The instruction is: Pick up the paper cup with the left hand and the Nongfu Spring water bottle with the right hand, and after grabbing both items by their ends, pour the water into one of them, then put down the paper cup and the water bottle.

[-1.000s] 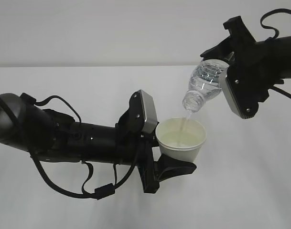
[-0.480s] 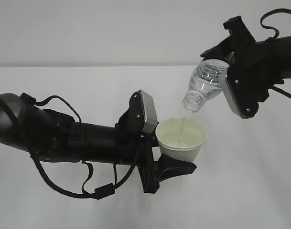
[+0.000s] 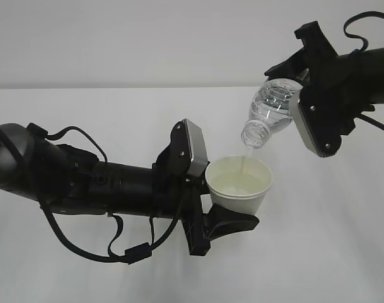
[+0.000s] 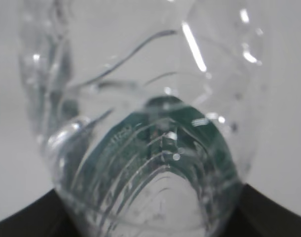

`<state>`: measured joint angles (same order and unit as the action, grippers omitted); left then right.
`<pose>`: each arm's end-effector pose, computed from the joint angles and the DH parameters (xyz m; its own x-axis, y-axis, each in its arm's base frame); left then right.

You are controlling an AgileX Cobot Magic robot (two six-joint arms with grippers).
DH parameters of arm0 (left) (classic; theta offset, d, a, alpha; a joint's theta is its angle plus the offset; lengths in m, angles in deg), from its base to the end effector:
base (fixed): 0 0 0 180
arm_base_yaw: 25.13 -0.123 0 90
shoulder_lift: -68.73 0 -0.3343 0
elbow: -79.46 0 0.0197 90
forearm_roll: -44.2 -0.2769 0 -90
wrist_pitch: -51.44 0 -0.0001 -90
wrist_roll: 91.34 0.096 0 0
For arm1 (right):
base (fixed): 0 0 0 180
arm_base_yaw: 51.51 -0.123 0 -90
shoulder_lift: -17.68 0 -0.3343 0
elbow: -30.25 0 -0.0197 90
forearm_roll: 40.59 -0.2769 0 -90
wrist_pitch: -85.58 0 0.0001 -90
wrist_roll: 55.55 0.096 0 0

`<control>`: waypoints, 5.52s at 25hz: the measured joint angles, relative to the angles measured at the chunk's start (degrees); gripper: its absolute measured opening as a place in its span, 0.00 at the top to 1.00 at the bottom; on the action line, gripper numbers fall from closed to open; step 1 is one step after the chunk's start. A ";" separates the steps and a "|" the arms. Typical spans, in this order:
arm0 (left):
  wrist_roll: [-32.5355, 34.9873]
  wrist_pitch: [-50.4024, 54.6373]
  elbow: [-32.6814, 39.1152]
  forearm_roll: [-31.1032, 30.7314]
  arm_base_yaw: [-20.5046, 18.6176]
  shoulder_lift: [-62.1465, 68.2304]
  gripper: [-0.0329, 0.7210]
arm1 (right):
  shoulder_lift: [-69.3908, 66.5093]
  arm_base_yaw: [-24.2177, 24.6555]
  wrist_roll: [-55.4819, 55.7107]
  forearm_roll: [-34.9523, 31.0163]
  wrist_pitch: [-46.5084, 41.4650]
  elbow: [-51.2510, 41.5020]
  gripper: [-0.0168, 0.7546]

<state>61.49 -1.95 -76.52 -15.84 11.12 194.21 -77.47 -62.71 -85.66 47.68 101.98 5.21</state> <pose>0.2942 -0.2985 0.1368 -0.0297 0.3090 -0.9506 0.9933 0.1151 0.0063 0.3472 0.0963 0.2881 0.6061 -0.7410 0.2889 -0.2252 -0.5083 -0.8312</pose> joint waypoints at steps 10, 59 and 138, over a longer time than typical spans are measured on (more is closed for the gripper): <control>0.00 0.00 0.00 0.00 0.00 0.00 0.35 | 0.00 0.00 0.00 0.00 0.00 0.00 0.41; 0.00 0.29 0.00 1.88 0.00 0.00 0.35 | 0.00 0.00 1.10 1.25 0.00 0.00 0.41; 0.13 0.42 0.00 4.53 0.00 0.02 0.36 | 2.67 0.00 41.09 -23.91 0.83 -0.23 0.41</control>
<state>61.62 -1.53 -76.52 -11.31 11.12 194.23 -74.80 -62.71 -44.57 23.78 102.81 4.98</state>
